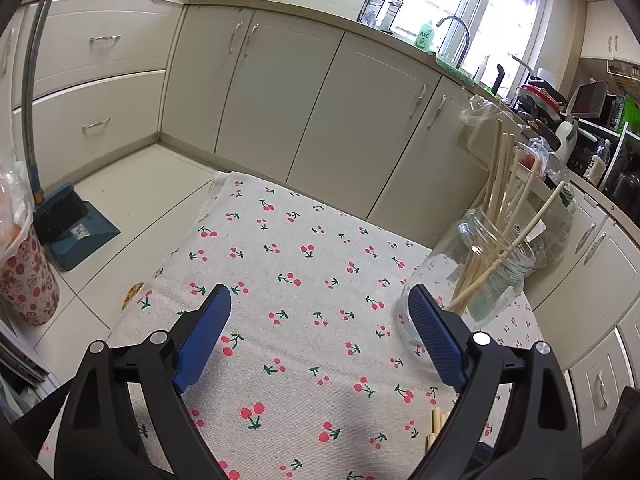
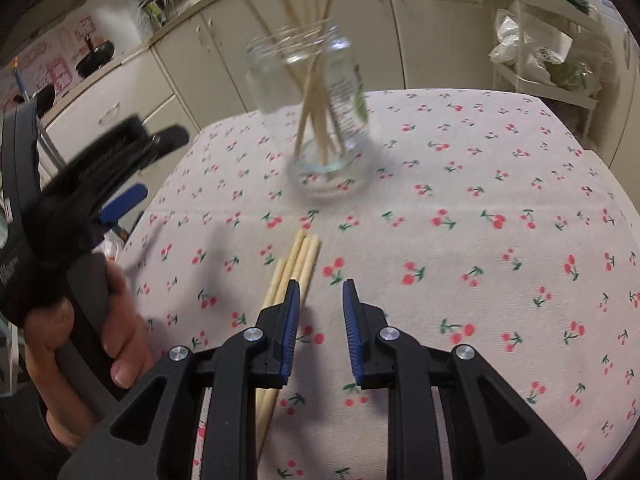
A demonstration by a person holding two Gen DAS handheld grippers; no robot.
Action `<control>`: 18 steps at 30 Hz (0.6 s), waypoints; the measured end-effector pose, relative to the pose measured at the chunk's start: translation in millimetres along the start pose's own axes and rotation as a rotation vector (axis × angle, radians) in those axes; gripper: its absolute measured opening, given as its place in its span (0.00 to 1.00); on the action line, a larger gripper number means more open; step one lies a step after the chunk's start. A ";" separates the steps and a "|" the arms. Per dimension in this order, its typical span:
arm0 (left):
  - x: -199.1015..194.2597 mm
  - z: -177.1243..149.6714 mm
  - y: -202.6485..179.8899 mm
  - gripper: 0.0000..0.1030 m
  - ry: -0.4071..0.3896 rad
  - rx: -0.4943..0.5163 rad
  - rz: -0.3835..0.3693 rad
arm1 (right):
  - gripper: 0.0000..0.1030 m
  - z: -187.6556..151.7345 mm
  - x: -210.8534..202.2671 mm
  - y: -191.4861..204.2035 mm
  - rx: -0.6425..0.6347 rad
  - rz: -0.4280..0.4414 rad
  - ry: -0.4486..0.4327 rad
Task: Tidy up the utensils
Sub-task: 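Move the right gripper back to the loose chopsticks and grasp one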
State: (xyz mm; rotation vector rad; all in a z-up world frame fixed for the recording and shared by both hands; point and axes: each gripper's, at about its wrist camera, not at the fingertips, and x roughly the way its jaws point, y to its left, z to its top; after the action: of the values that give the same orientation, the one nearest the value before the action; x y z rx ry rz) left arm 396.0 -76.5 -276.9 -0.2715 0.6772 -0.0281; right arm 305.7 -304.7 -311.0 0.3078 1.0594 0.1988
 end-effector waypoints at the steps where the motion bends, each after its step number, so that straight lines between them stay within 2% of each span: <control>1: 0.4 -0.1 0.1 0.84 0.001 -0.001 0.000 | 0.22 1.6 1.1 1.2 -0.007 -0.010 0.003; 9: 1.4 -0.3 0.4 0.84 0.002 -0.003 0.000 | 0.22 4.6 6.2 7.1 -0.055 -0.032 0.013; 14: 1.4 0.0 0.5 0.85 0.002 -0.003 0.000 | 0.22 4.8 6.5 14.0 -0.130 -0.095 0.033; 18: 2.6 -1.4 0.7 0.85 0.003 -0.005 0.001 | 0.22 4.8 -0.5 3.6 -0.105 -0.127 0.050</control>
State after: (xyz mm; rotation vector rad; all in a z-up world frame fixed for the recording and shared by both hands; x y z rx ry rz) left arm 397.1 -76.4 -279.7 -0.2762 0.6808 -0.0259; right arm 309.6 -302.2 -307.1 0.1416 1.1100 0.1481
